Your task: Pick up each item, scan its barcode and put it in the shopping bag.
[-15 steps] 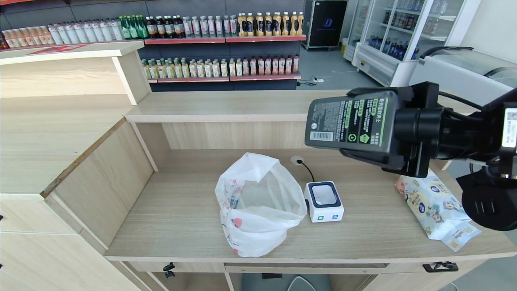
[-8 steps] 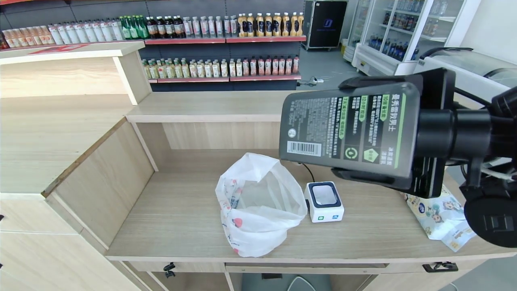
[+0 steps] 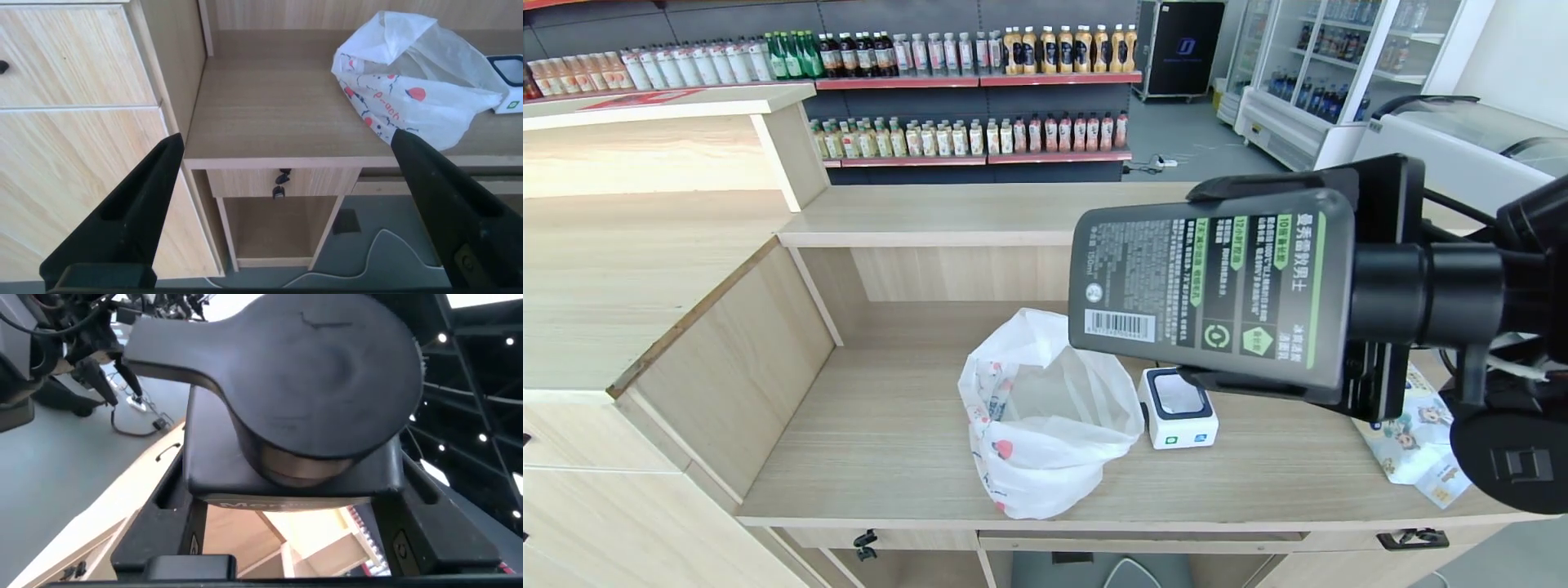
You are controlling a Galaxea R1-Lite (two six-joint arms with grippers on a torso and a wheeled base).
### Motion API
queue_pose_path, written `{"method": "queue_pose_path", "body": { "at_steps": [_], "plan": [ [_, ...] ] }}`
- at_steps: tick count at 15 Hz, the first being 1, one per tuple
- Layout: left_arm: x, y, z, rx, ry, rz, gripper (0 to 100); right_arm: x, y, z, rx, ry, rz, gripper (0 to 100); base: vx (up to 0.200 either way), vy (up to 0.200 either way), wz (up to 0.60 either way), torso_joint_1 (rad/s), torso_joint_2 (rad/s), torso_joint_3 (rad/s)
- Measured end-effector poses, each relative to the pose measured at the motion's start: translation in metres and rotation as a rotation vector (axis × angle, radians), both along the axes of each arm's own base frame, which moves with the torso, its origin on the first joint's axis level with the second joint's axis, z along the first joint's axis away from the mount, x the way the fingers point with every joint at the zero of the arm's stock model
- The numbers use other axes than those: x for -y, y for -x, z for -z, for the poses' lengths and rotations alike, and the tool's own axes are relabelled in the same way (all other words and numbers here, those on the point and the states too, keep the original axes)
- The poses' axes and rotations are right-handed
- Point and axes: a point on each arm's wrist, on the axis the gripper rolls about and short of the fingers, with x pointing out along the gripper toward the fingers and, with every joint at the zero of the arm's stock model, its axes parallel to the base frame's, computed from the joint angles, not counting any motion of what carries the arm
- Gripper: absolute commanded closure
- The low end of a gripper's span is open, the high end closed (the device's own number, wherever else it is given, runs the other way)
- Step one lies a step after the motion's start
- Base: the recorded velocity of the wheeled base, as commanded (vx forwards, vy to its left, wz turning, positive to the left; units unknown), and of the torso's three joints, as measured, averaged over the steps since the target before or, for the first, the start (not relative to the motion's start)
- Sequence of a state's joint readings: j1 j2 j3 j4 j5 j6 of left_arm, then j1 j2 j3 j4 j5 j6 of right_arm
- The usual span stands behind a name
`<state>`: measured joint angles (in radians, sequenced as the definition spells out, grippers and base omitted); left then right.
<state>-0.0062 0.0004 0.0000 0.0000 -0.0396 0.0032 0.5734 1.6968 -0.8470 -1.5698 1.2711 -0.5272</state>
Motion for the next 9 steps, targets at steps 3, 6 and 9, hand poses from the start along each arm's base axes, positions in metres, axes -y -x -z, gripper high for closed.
{"method": "queue_pose_path", "body": {
  "at_steps": [3,6,9],
  "plan": [
    [0.0,0.0,0.0,0.0,0.0,0.0,0,0.001,0.004,0.001,-0.004,0.003,-0.005,100,0.0,0.0,0.0,0.0,0.0,0.0],
    [0.0,0.0,0.0,0.0,0.0,0.0,0,0.004,0.01,0.002,-0.011,0.009,-0.01,100,0.0,0.0,0.0,0.0,0.0,0.0],
    [0.0,0.0,0.0,0.0,0.0,0.0,0,0.003,0.013,0.005,-0.02,0.014,-0.018,100,0.0,0.0,0.0,0.0,0.0,0.0]
  ]
}}
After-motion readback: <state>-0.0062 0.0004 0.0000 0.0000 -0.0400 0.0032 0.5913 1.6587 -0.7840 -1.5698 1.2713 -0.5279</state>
